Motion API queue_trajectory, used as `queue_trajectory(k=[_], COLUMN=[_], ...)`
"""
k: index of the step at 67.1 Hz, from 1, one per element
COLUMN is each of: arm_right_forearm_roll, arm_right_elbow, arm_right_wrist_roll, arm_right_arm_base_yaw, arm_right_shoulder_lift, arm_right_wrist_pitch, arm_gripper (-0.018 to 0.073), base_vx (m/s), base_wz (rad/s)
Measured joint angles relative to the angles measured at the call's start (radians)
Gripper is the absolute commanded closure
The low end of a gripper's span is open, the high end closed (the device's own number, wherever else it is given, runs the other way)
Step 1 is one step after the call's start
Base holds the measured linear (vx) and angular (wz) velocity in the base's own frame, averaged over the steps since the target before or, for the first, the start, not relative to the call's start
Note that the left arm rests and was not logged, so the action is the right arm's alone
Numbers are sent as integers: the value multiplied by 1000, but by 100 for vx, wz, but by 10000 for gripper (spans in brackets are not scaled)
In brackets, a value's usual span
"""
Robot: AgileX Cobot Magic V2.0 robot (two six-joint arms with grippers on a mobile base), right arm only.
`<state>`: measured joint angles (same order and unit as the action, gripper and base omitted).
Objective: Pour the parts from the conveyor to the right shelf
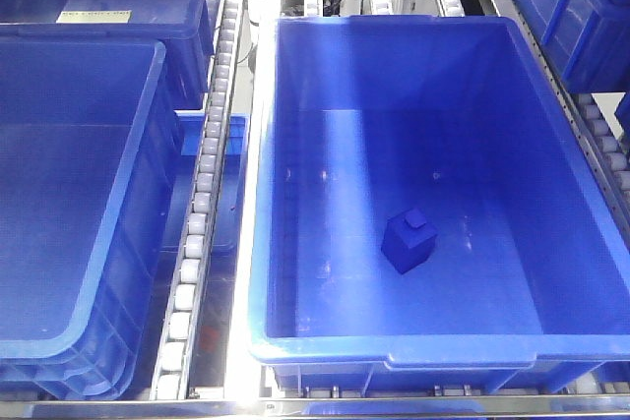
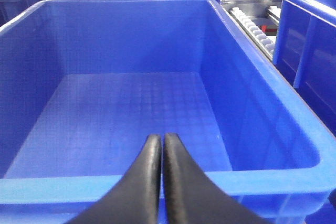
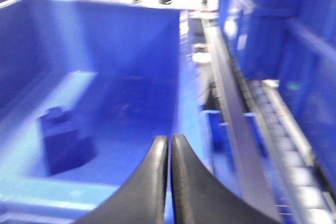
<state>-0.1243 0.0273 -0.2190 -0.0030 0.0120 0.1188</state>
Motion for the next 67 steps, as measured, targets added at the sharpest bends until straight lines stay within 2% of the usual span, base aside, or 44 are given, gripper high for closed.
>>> queue_trajectory(k=[67], arm_right_forearm_roll=[0], arm_right_elbow=[0], arm_right_wrist_roll=[-1], arm_right_arm_base_yaw=[-7], arm_right_shoulder_lift=[0], arm_right_wrist_pitch=[-6], arm_gripper=[569], base_vx=[0], base_wz=[0])
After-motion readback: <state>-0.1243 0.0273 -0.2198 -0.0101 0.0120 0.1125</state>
